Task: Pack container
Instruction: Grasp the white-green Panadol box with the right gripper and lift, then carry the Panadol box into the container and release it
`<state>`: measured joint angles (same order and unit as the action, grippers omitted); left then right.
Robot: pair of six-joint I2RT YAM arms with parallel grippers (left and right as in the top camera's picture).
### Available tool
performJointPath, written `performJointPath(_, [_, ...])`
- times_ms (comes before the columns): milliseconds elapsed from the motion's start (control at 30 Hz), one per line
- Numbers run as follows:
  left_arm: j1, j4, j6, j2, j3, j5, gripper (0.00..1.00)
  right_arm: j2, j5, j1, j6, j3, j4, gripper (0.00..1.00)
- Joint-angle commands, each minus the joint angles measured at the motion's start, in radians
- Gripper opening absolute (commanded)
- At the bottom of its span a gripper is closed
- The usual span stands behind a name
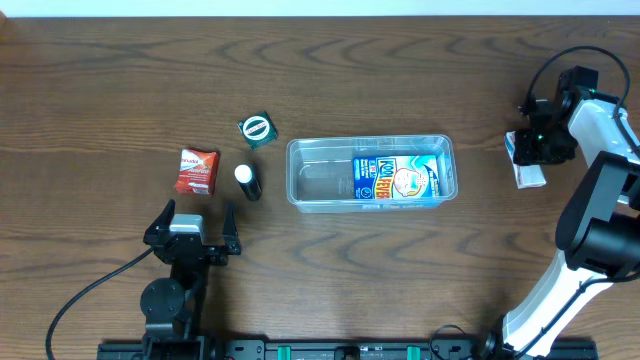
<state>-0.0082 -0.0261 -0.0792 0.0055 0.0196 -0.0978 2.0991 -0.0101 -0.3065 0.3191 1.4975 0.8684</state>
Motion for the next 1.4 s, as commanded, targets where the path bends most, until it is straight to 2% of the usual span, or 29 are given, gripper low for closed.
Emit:
performJointPath(0, [0.004,-0.037,-0.006,0.0,-0.015,-0.022,0.98,0.001,-0.024,-0.006,-0.05,-0.001,0.007,0.31])
performJointPath(100, [0.004,-0.037,-0.006,0.0,-0.015,-0.022,0.98,0.001,-0.025,-0.006,-0.08,-0.001,0.013,0.27])
performJointPath(333, [0.004,-0.037,-0.006,0.0,-0.015,-0.022,0.98,0.001,-0.033,-0.006,-0.125,0.013,0.041,0.29])
performJointPath(633, [0.004,-0.037,-0.006,0.0,-0.015,-0.022,0.98,-0.029,-0.23,0.002,-0.119,0.138,0.152,0.32])
performJointPath(833, [0.004,-0.037,-0.006,0.0,-0.015,-0.022,0.98,-0.085,-0.351,0.04,-0.018,0.231,0.247,0.33])
performJointPath(1100, [0.004,-0.037,-0.006,0.0,-0.015,-0.022,0.98,-0.246,-0.492,0.177,0.113,0.267,0.296,0.32])
performJointPath(1367, [0.004,-0.037,-0.006,0.0,-0.015,-0.022,0.98,-0.338,-0.441,0.42,0.244,0.267,0.349,0.32])
